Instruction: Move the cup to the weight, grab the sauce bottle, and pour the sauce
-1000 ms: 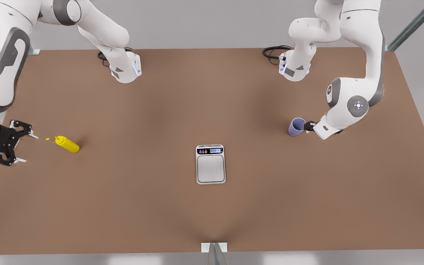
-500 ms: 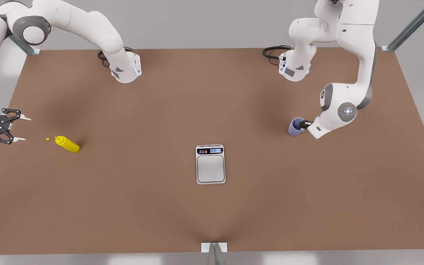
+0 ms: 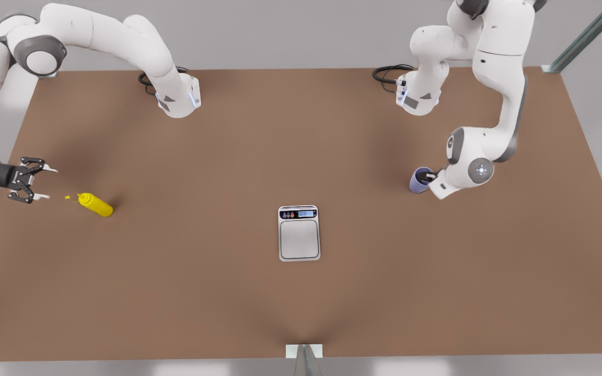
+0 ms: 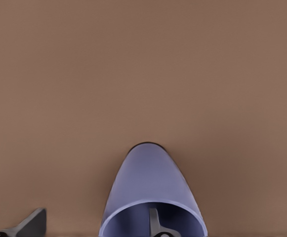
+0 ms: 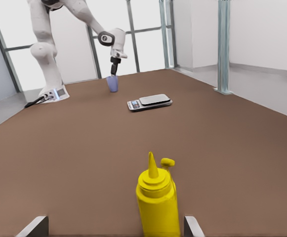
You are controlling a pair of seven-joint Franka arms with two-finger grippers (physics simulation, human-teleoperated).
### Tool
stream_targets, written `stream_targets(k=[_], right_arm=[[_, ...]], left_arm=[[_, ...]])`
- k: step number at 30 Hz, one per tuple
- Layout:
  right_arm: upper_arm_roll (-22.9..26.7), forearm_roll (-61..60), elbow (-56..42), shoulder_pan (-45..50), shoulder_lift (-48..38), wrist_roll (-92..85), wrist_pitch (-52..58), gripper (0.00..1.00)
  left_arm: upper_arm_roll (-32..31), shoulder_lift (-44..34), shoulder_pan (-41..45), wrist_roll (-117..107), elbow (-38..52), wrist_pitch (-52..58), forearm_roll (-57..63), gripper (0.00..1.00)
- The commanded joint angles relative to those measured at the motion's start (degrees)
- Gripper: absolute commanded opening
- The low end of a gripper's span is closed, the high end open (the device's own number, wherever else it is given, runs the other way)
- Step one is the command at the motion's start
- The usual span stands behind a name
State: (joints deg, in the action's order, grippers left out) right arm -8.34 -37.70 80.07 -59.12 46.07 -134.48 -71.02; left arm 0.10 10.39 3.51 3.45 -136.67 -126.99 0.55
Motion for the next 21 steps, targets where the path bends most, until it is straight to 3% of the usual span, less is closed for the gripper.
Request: stream_targets(k=[1, 2, 3, 5, 6, 8, 21], right_arm=[[0.0, 0.0, -0.1, -0.2, 0.2, -0.2, 0.0, 1.00], [0.0, -0.1, 0.1, -0.5, 0.8, -0.9, -1.5, 1.00], [0.0, -0.2, 0.0, -0.6, 1.7, -1.0, -2.7, 1.00], [0.0, -0.8, 0.1, -1.1, 3.7, -2.7, -3.3, 1.00], [0.0, -1.3, 0.0, -1.2, 4.5, -4.0, -3.9, 1.00], [0.0, -2.0, 0.1, -1.4, 5.4, -4.0, -4.0, 1.00], [0.0, -4.1, 1.0, 0.0, 8.2, -6.3, -6.0, 1.00]], left_arm=[[0.0, 0.2, 0.0, 0.1, 0.0, 0.0, 0.1, 1.00], [0.0, 1.0, 0.1, 0.1, 0.0, 0.0, 0.1, 0.96], [0.0, 1.3, 0.1, 0.1, 0.0, 0.0, 0.1, 0.75], [0.0, 1.3, 0.1, 0.1, 0.0, 0.1, 0.1, 0.46], [0.0, 1.3, 0.1, 0.1, 0.0, 0.2, 0.1, 0.44], [0.0, 1.3, 0.2, 0.0, 0.0, 0.1, 0.0, 0.25], [-0.2, 1.1, 1.2, -2.9, 1.3, -1.9, 0.1, 0.21]])
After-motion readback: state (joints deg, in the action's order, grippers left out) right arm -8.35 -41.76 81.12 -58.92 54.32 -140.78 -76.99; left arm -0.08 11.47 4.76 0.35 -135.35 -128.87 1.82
